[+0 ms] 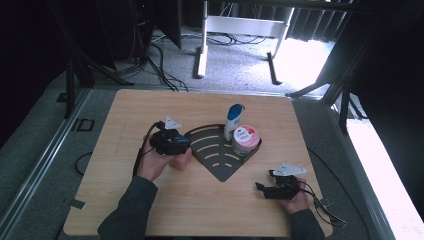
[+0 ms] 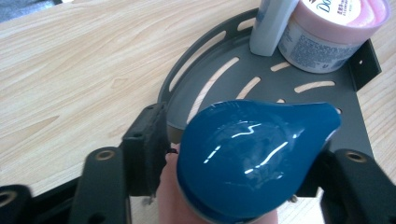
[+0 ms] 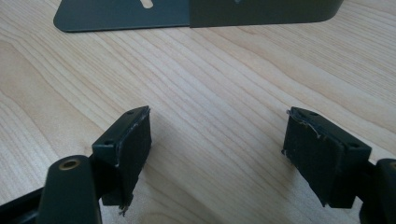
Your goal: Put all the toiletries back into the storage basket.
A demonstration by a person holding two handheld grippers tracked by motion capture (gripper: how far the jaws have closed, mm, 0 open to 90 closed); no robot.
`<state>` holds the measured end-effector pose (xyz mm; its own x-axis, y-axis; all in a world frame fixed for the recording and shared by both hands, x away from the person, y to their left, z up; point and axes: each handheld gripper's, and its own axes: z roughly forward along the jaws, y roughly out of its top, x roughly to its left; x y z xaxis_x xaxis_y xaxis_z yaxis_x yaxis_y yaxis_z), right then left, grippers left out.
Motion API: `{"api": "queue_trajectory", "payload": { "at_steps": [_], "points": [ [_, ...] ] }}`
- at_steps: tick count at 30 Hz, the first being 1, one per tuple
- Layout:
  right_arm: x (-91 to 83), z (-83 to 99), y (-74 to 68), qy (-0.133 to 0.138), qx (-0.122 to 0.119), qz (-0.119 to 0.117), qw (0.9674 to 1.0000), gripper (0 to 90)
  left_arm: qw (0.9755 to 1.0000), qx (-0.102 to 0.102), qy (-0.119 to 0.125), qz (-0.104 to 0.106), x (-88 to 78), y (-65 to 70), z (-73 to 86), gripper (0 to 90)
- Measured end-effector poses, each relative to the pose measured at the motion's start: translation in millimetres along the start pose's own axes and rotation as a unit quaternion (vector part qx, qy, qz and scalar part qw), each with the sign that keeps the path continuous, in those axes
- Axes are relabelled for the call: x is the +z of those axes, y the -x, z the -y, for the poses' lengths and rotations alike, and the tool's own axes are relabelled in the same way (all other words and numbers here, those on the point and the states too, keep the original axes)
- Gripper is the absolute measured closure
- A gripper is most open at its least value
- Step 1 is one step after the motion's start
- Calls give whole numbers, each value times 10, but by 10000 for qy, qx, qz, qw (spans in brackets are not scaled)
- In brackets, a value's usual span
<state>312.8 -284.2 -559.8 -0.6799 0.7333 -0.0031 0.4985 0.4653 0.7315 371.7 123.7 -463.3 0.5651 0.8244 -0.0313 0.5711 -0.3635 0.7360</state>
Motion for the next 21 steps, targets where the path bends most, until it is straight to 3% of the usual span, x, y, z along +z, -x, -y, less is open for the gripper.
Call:
{"api": "queue_trajectory", "payload": {
  "at_steps": [8, 21],
  "points": [
    [0, 0, 0, 0, 2, 0, 10000, 229, 9999, 3, 60, 93, -12, 3, 10, 508],
    [0, 0, 0, -1, 2, 0, 10000, 229, 9999, -101, 39, -39, -29, 25, 2, 523]
  ]
}}
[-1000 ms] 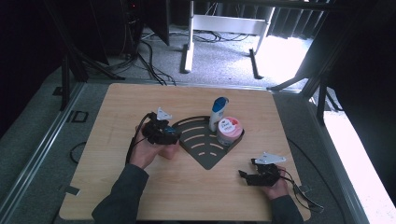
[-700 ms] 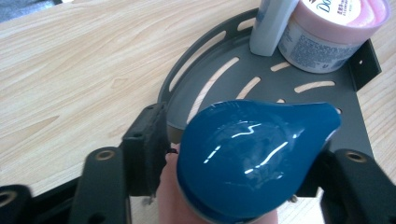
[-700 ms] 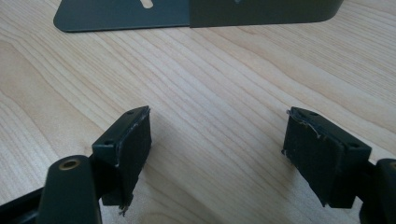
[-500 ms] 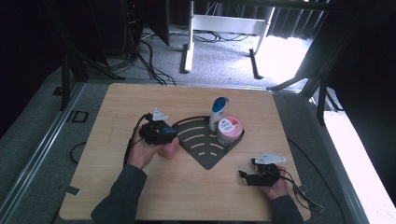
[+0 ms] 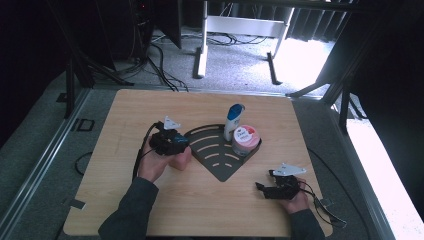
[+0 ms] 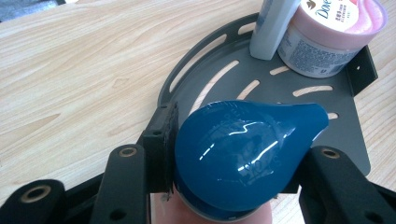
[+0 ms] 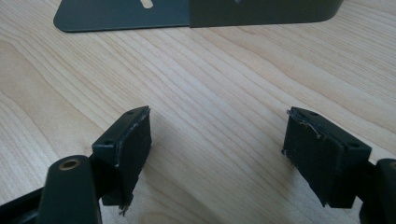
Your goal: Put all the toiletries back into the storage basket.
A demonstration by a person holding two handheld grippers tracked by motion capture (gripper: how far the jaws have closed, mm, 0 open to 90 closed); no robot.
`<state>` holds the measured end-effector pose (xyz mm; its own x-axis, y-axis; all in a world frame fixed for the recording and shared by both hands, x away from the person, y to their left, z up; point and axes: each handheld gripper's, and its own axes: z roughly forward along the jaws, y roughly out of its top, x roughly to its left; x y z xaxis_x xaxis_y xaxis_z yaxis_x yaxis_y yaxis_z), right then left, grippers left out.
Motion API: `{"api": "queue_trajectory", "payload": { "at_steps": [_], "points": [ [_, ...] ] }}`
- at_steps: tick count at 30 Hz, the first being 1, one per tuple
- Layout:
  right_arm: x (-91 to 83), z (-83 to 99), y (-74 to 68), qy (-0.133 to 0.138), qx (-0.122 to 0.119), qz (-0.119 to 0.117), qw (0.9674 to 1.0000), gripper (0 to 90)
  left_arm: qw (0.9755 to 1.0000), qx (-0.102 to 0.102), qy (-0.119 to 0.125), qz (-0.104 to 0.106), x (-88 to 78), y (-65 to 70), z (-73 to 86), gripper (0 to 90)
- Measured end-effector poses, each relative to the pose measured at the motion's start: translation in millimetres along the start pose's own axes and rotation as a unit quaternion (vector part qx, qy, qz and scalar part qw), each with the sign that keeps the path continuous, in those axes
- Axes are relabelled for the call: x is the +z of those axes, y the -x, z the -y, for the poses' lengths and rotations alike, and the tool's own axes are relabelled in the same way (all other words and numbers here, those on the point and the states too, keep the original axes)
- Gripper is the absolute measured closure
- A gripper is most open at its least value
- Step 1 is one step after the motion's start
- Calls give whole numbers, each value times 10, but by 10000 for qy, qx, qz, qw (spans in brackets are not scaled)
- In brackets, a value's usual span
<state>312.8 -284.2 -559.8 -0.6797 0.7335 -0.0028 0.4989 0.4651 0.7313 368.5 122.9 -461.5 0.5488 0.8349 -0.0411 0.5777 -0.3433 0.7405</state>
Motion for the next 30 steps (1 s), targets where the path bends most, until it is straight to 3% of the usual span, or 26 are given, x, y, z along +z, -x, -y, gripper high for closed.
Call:
{"api": "queue_trajectory", "payload": {
  "at_steps": [8, 13, 30],
  "points": [
    [0, 0, 0, 0, 1, -1, 10000, 229, 10000, -40, -27, -12, -5, -9, -12, 526],
    [0, 0, 0, 0, 1, 0, 10000, 229, 9998, -161, 61, 129, -38, -39, -30, 527],
    [0, 0, 0, 0, 3, -2, 10000, 229, 10000, 38, 30, -17, -166, 39, -190, 527]
  ]
}}
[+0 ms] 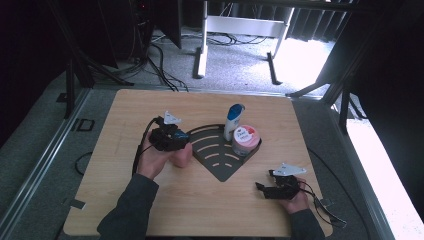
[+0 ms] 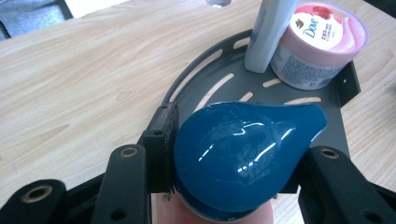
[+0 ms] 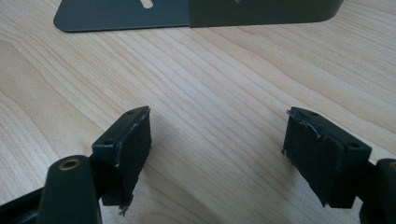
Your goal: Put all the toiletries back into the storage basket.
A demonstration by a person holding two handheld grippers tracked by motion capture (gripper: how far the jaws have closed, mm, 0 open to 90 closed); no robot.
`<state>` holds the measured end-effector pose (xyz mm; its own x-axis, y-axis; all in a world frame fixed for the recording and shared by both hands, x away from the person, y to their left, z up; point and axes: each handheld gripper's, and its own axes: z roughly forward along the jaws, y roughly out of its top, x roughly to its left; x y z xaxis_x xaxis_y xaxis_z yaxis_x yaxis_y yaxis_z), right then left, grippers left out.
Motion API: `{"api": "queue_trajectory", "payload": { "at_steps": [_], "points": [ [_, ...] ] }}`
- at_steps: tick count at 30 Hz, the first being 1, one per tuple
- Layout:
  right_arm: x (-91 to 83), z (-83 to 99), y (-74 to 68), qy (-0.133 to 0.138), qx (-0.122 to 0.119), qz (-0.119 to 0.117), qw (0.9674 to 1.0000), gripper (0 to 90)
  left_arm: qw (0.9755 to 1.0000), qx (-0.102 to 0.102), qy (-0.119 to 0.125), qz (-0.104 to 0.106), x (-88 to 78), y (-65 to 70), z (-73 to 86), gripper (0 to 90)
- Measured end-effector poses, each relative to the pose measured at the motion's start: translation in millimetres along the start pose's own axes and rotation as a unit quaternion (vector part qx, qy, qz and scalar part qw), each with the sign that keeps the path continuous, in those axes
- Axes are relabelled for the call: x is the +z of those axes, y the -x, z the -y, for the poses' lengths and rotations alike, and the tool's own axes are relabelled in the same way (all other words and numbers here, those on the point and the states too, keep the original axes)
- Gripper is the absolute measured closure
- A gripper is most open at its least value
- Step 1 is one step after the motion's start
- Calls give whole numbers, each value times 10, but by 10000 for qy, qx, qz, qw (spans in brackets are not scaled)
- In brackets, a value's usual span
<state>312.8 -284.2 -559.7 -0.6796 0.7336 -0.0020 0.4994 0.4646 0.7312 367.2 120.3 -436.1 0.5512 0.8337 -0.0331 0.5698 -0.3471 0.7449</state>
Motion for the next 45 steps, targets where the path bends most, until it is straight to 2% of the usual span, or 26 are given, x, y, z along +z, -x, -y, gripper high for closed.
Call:
{"api": "queue_trajectory", "payload": {
  "at_steps": [15, 27, 45],
  "points": [
    [1, 0, 0, 3, -2, 4, 10000, 229, 10000, -16, 61, -22, -76, 25, -147, 527],
    [0, 0, 0, 0, 4, 3, 10000, 229, 9999, 55, 146, -46, -106, 44, -279, 527],
    [0, 0, 0, 3, -2, 0, 10000, 229, 9998, 22, 199, -36, -28, 77, -395, 528]
  ]
}}
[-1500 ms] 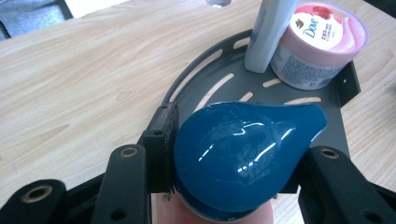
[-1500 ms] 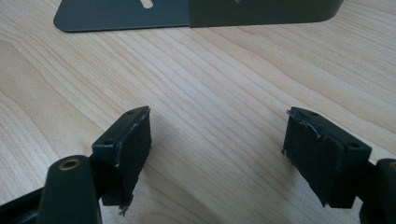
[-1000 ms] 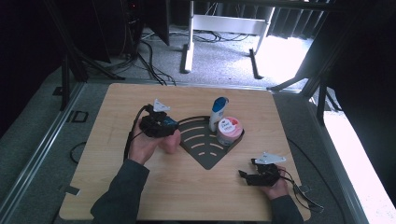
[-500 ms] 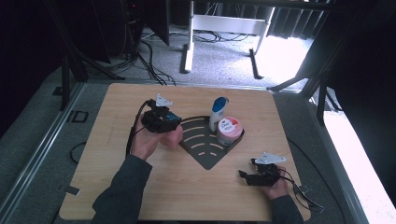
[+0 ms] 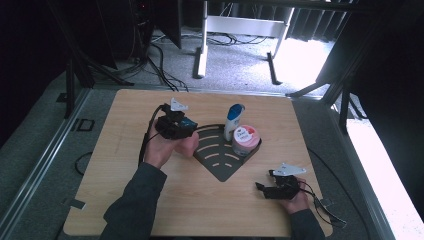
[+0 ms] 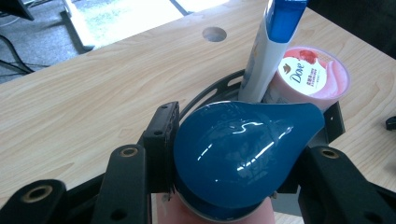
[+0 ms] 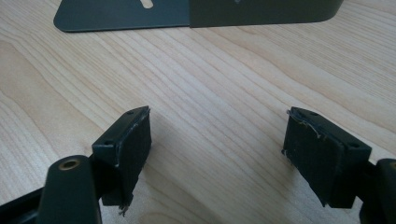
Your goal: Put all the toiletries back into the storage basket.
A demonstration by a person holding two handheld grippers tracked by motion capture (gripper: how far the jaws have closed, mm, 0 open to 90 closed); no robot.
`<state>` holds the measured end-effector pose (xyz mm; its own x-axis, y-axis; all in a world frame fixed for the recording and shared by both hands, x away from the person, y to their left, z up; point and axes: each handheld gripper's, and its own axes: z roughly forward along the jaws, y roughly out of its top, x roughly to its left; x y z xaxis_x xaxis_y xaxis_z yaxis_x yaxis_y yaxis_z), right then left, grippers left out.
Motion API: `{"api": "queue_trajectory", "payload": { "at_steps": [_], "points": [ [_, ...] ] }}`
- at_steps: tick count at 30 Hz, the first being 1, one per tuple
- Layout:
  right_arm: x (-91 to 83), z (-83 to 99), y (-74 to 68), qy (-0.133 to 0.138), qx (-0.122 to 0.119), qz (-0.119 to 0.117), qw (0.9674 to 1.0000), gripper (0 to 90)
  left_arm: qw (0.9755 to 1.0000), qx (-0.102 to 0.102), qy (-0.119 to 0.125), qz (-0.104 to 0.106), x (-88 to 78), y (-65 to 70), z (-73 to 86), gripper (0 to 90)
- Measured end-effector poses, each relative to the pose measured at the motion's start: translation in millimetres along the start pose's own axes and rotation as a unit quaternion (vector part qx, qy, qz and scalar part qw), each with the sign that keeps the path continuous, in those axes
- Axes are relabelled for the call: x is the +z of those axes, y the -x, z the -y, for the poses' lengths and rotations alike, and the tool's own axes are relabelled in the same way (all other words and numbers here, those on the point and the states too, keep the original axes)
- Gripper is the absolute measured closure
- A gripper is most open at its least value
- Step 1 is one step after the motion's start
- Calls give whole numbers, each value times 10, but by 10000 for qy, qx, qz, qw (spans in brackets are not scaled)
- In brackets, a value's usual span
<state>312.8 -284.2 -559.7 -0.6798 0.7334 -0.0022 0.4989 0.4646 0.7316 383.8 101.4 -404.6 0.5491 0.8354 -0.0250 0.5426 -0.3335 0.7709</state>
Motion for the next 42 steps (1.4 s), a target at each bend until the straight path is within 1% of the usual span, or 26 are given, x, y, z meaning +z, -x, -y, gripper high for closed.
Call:
{"api": "queue_trajectory", "payload": {
  "at_steps": [11, 18, 23, 27, 33, 34, 42],
  "points": [
    [0, 0, -1, -4, 5, 0, 10000, 229, 10000, -28, 66, 10, 59, 41, -51, 528],
    [0, 0, -1, -2, 6, 0, 10000, 229, 10000, -58, 65, 23, 120, 56, -74, 528],
    [0, 0, 0, -1, 6, -2, 10000, 229, 10000, -26, 38, 15, 157, 70, -94, 528],
    [0, 0, 0, -1, 5, 0, 10000, 229, 10000, -46, 17, 7, 187, 68, -100, 528],
    [0, 0, 0, -1, 6, -2, 10000, 229, 9999, -97, 49, -13, 222, 73, -112, 528],
    [0, 0, 0, -1, 4, -2, 10000, 229, 10000, -76, 31, -9, 228, 69, -115, 528],
    [-1, 0, 0, -2, 11, -3, 10000, 229, 9999, -104, 44, -26, 290, 88, -134, 528]
  ]
}}
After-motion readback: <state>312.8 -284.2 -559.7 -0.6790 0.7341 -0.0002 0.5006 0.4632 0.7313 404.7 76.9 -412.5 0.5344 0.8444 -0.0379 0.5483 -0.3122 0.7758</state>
